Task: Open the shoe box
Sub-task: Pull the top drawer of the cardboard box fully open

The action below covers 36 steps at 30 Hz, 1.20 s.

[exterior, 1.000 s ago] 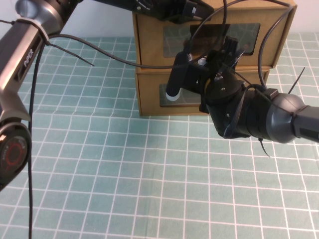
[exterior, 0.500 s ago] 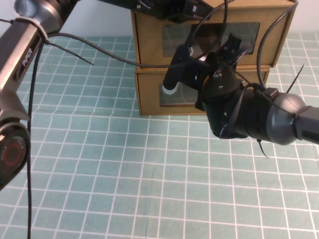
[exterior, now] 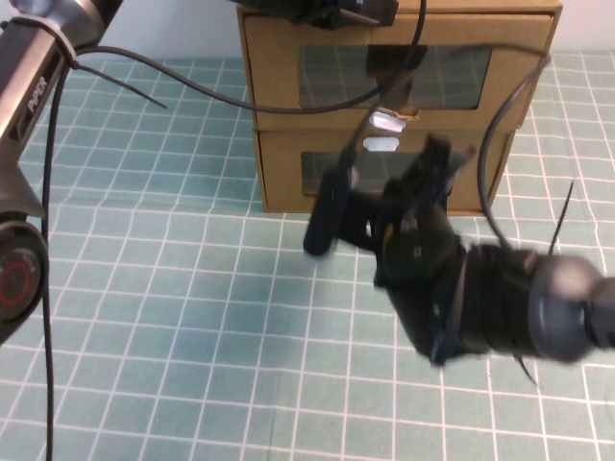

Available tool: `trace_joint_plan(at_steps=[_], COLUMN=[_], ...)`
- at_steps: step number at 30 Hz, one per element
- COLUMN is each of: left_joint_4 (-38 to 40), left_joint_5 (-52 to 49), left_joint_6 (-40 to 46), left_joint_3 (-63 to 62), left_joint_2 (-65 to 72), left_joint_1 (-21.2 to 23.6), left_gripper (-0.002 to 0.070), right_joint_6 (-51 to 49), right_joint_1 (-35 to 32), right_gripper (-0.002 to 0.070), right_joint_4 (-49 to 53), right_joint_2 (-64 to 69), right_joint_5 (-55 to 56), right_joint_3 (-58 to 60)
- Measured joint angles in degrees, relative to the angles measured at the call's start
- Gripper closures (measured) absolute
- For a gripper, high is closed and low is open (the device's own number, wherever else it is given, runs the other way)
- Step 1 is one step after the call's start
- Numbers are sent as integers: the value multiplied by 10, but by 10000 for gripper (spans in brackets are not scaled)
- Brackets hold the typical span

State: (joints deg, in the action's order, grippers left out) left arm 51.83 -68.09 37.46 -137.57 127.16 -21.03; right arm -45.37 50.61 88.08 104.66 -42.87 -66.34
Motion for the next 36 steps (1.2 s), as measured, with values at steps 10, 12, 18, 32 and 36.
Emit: trace_joint_plan(at_steps=[10, 12, 18, 32, 36], left_joint_4=[0, 0, 0, 0, 1], left_joint_5=[-1, -1, -2, -3, -3], left_joint_6=[-1, -1, -1, -1, 4], left_joint_3=[0, 0, 0, 0, 0], left_joint_2=[0, 0, 0, 0, 0], left_joint_1=[0, 0, 0, 0, 0], left_gripper=[680, 680, 680, 680, 680], right_joint_6=[-76, -78, -80, 12, 29], right_joint_1=[49, 37, -4, -46, -61], right_gripper=[672, 631, 386, 325, 327], right_joint_4=[53, 58, 62, 64, 70], right_joint_2=[-41, -41, -43, 57, 77], right_joint_5=[-59, -56, -1, 35, 38], right_joint_3=[70, 54, 9, -116, -138])
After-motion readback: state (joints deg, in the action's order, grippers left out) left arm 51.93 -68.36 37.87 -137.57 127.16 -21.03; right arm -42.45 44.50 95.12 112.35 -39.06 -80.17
